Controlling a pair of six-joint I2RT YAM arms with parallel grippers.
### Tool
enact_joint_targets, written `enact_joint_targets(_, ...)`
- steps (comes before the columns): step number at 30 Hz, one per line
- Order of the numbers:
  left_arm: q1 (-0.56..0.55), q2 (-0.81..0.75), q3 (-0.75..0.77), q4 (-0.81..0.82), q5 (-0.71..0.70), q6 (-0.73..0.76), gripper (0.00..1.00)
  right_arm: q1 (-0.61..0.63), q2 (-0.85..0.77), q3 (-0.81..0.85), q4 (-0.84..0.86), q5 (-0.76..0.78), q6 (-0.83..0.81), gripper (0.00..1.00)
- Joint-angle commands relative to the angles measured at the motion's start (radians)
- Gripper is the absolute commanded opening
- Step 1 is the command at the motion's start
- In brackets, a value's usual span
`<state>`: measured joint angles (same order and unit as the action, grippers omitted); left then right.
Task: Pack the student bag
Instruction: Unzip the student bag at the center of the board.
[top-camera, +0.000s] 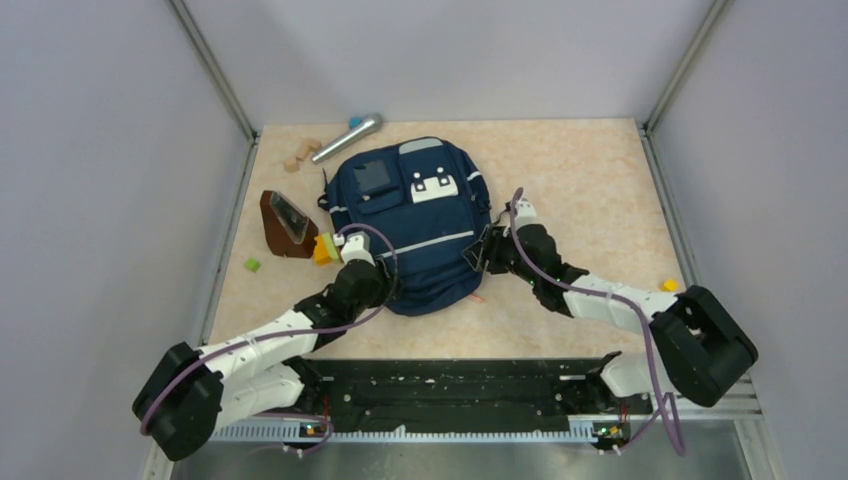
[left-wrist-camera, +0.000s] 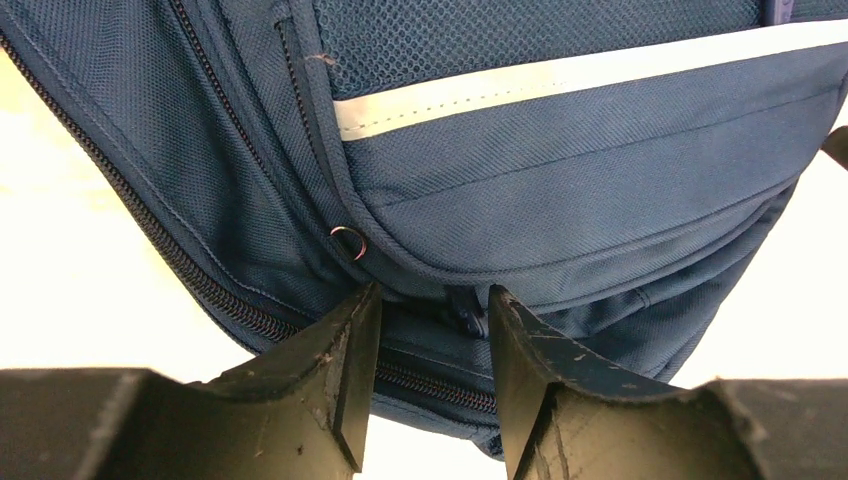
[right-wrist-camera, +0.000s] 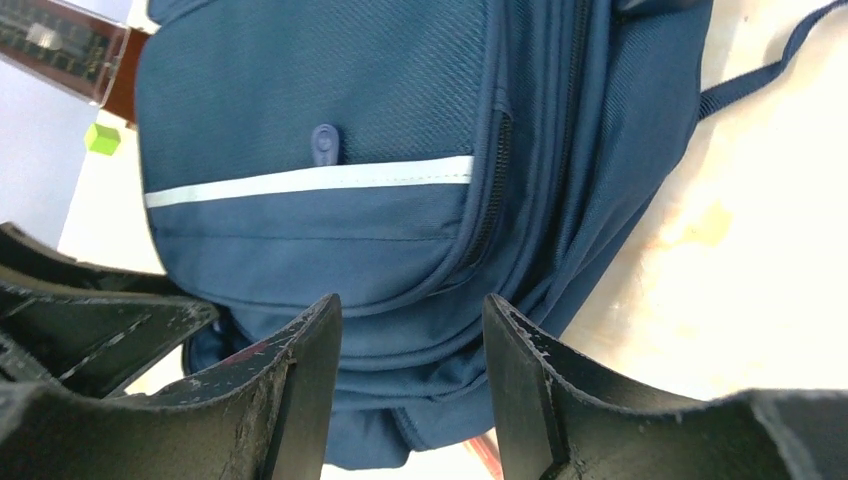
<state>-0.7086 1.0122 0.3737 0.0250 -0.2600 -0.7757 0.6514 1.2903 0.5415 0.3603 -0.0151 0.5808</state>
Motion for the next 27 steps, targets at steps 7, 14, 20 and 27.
enact_joint_targets(7, -0.003, 0.025, 0.020, 0.065, -0.043, -0.021, 0.19, -0.003, 0.138, 0.047, 0.155, 0.030, 0.091, 0.53)
enact_joint_targets(14, -0.003, 0.001, 0.029, -0.002, -0.102, -0.018, 0.00, -0.003, 0.163, 0.056, 0.186, 0.025, 0.131, 0.53)
enact_joint_targets(20, -0.004, -0.035, 0.030, -0.036, -0.135, -0.006, 0.00, -0.002, 0.130, 0.061, 0.173, 0.031, 0.152, 0.52)
enact_joint_targets(27, -0.003, -0.047, 0.031, -0.066, -0.158, 0.002, 0.00, -0.003, 0.111, 0.051, 0.140, 0.072, 0.161, 0.50)
